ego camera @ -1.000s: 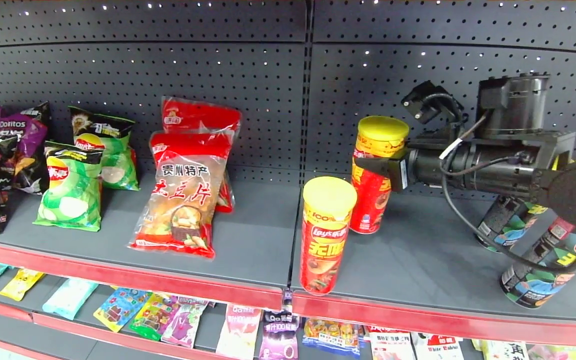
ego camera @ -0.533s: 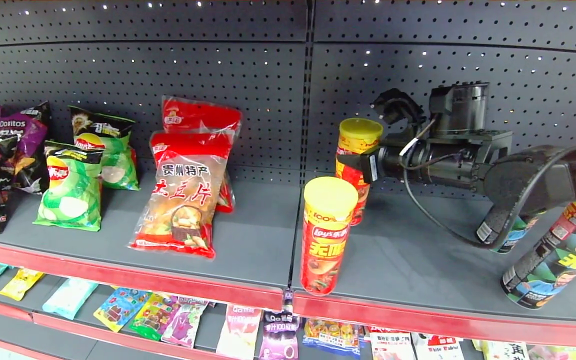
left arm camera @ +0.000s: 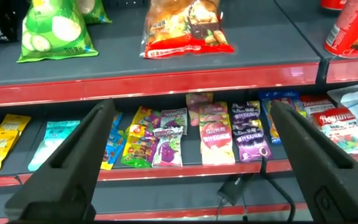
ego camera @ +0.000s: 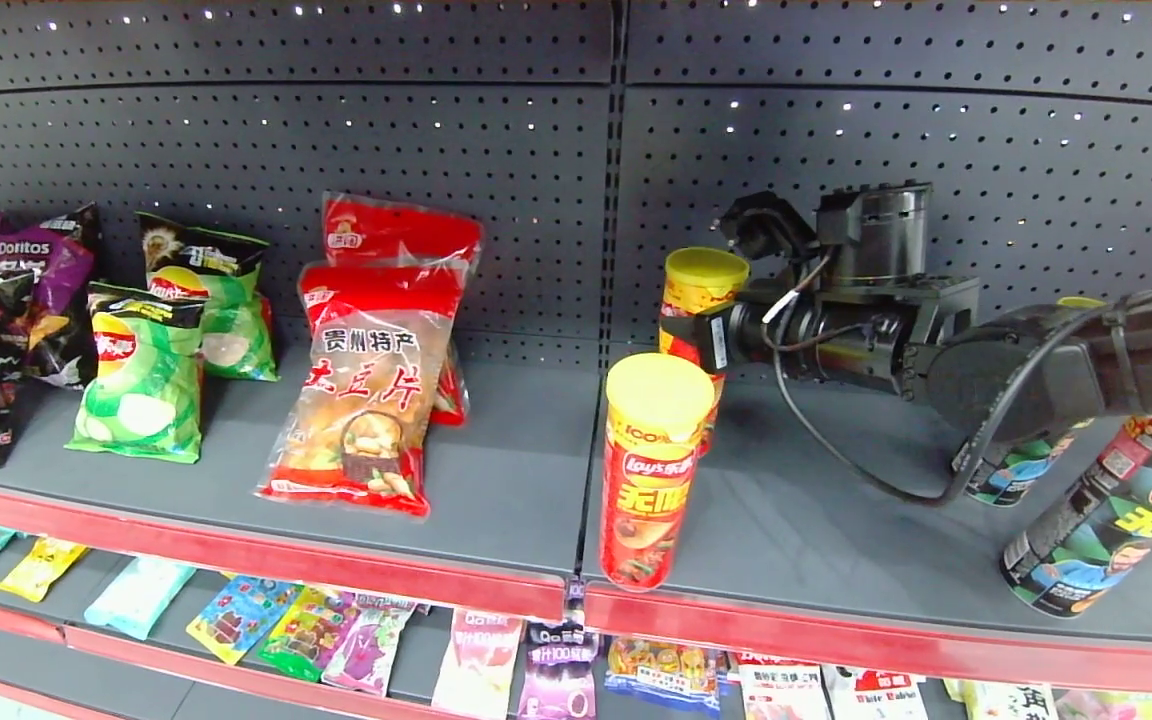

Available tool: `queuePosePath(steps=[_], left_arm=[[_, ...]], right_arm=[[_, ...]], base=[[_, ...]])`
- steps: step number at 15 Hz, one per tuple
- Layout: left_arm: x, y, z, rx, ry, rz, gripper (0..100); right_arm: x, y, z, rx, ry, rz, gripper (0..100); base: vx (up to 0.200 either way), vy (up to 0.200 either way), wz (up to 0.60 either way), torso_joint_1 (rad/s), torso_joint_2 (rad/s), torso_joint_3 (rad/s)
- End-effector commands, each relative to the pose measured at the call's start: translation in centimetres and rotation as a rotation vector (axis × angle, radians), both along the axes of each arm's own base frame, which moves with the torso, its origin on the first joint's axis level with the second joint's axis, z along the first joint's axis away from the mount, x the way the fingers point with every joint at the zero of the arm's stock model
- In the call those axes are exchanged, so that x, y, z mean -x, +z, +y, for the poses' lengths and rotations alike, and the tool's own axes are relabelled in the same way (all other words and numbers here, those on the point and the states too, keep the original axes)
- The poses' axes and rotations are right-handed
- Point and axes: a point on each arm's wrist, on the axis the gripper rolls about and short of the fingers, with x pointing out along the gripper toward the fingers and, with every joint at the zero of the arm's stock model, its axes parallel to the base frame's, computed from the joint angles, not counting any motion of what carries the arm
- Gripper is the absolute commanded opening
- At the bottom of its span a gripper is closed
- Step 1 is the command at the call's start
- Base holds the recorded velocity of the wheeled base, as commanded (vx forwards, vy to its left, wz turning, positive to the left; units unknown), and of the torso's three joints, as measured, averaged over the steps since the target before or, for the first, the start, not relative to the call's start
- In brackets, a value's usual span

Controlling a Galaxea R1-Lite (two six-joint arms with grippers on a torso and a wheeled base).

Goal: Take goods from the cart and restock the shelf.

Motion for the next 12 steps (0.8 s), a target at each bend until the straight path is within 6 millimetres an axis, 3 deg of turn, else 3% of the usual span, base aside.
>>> queuePosePath(steps=[1,12], left_arm=[[-0.1,-0.1,0.0,-0.001,0.000,0.007,100],[-0.2,-0.7,0.0,-0.005,0.011,0.025,100]], right_arm=[[-0.4,-0.4,0.3,-0.003,-0.002,-0.011,0],[-1.1,-1.8,1.8,-0.024,-0.037,-0.036,0]], base=[[0.000,0.000,0.00,0.000,0.00,0.000],[0.000,0.000,0.00,0.000,0.00,0.000]])
